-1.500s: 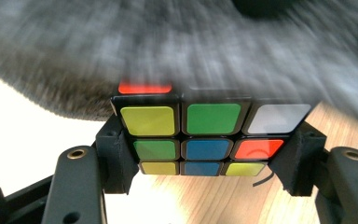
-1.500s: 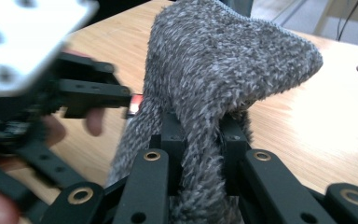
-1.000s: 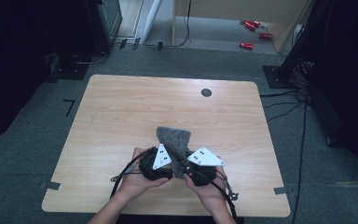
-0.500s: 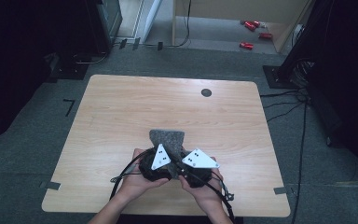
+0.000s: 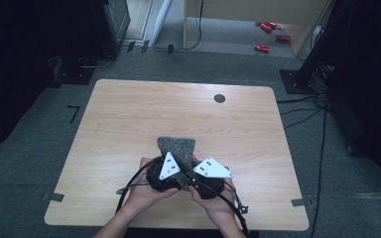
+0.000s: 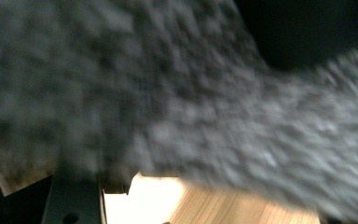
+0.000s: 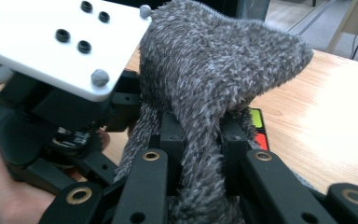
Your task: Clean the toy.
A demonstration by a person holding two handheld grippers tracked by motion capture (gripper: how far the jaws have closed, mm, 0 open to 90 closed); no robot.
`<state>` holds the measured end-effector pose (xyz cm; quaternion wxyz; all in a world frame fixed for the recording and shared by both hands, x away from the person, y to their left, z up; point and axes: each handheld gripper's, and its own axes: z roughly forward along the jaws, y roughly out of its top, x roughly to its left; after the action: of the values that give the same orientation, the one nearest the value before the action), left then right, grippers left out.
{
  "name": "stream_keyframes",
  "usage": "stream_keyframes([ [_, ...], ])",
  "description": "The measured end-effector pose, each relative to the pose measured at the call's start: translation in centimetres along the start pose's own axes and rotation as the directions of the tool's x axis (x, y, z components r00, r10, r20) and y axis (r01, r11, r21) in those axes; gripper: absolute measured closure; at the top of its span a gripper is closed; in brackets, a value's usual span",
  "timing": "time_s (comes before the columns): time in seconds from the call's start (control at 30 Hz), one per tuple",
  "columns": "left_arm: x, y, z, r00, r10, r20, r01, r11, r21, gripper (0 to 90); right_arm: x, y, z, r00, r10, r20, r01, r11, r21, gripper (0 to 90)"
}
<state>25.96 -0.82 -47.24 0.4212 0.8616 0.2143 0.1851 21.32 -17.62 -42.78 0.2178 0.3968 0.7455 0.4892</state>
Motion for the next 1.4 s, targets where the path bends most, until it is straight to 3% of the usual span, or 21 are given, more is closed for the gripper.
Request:
stream_keyframes([
  [0.03, 0.0, 0.0, 0.0, 1.0000, 0.008, -0.003, -0.008, 1.0000, 0.001, 35.3, -0.4, 0.0, 0.0, 0.9997, 0.022, -0.007, -0.022, 1.000, -0.003, 77.5],
  [0.1, -0.1, 0.1, 0.0, 1.0000, 0.009, -0.001, -0.009, 1.0000, -0.005, 35.3, -1.8, -0.2, -0.2, 0.9962, 0.084, 0.022, -0.084, 0.996, -0.007, 77.6],
  [0.17, -0.2, 0.2, 0.0, 1.0000, 0.008, 0.001, -0.008, 0.9999, -0.011, 35.3, -2.5, -0.2, -0.5, 0.9934, 0.111, 0.027, -0.111, 0.994, -0.013, 77.6],
  [0.23, -0.2, 0.2, 0.1, 1.0000, -0.002, 0.008, 0.002, 0.9999, -0.014, 35.3, -2.1, -0.2, -0.5, 0.9953, 0.091, 0.032, -0.091, 0.996, -0.013, 77.6],
  [0.33, -0.2, 0.1, 0.2, 1.0000, 0.001, 0.006, -0.001, 1.0000, -0.006, 35.3, -0.4, -0.1, -0.2, 0.9995, 0.029, 0.011, -0.029, 1.000, 0.000, 77.6],
  [0.4, -0.1, 0.1, 0.1, 1.0000, 0.009, 0.001, -0.009, 0.9999, -0.006, 35.3, -0.2, 0.0, 0.0, 0.9997, 0.005, 0.022, -0.005, 1.000, 0.005, 77.6],
  [0.47, -0.2, 0.1, 0.1, 0.9998, 0.021, -0.002, -0.021, 0.9997, -0.008, 35.3, -1.1, 0.0, -0.1, 0.9993, 0.032, 0.019, -0.032, 0.999, -0.001, 77.7],
  [0.5, -0.2, 0.1, 0.0, 0.9997, 0.023, 0.000, -0.023, 0.9997, -0.010, 35.3, -1.7, -0.1, -0.1, 0.9979, 0.050, 0.040, -0.050, 0.999, -0.002, 77.7],
  [0.63, -0.2, 0.1, -0.1, 0.9996, 0.024, 0.012, -0.023, 0.9991, -0.036, 35.3, -4.0, -0.5, -0.7, 0.9871, 0.144, 0.070, -0.144, 0.990, -0.003, 77.7],
  [0.67, -0.2, 0.1, -0.1, 0.9996, 0.026, 0.013, -0.026, 0.9988, -0.041, 35.3, -3.8, -0.4, -0.8, 0.9879, 0.141, 0.064, -0.141, 0.990, -0.011, 77.7],
  [0.77, -0.2, 0.1, -0.1, 0.9995, 0.031, 0.010, -0.031, 0.9987, -0.040, 35.3, -2.2, 0.1, -0.8, 0.9955, 0.070, 0.063, -0.069, 0.997, -0.015, 77.5],
  [0.83, -0.4, 0.1, -0.1, 0.9992, 0.039, 0.000, -0.039, 0.9985, -0.038, 35.3, -1.4, 0.2, -0.7, 0.9986, 0.049, 0.017, -0.049, 0.999, -0.013, 77.5],
  [0.9, -0.4, 0.1, -0.1, 0.9985, 0.054, -0.008, -0.054, 0.9979, -0.034, 35.3, -1.1, 0.2, -0.5, 0.9992, 0.019, 0.035, -0.018, 1.000, -0.004, 77.6],
  [1.07, -0.8, 0.1, -0.1, 0.9962, 0.087, -0.002, -0.087, 0.9953, -0.043, 35.3, -3.4, 0.0, -0.8, 0.9918, 0.109, 0.067, -0.110, 0.994, 0.001, 77.7],
  [1.13, -0.9, 0.2, -0.1, 0.9961, 0.088, 0.001, -0.088, 0.9947, -0.053, 35.3, -2.7, 0.2, -1.0, 0.9943, 0.074, 0.077, -0.074, 0.997, -0.004, 77.7],
  [1.27, -1.0, 0.2, -0.2, 0.9939, 0.110, -0.002, -0.110, 0.9926, -0.052, 35.3, -0.6, 0.6, -0.7, 0.9991, -0.018, 0.038, 0.018, 1.000, 0.000, 77.6],
  [1.37, -1.0, 0.1, -0.1, 0.9933, 0.116, 0.001, -0.116, 0.9923, -0.044, 35.3, -1.7, 0.4, -0.6, 0.9994, 0.019, 0.029, -0.019, 1.000, -0.001, 77.9],
  [1.4, -0.9, 0.0, -0.2, 0.9936, 0.113, 0.005, -0.112, 0.9925, -0.047, 35.3, -2.6, 0.2, -0.7, 0.9973, 0.044, 0.059, -0.044, 0.999, -0.001, 78.0],
])
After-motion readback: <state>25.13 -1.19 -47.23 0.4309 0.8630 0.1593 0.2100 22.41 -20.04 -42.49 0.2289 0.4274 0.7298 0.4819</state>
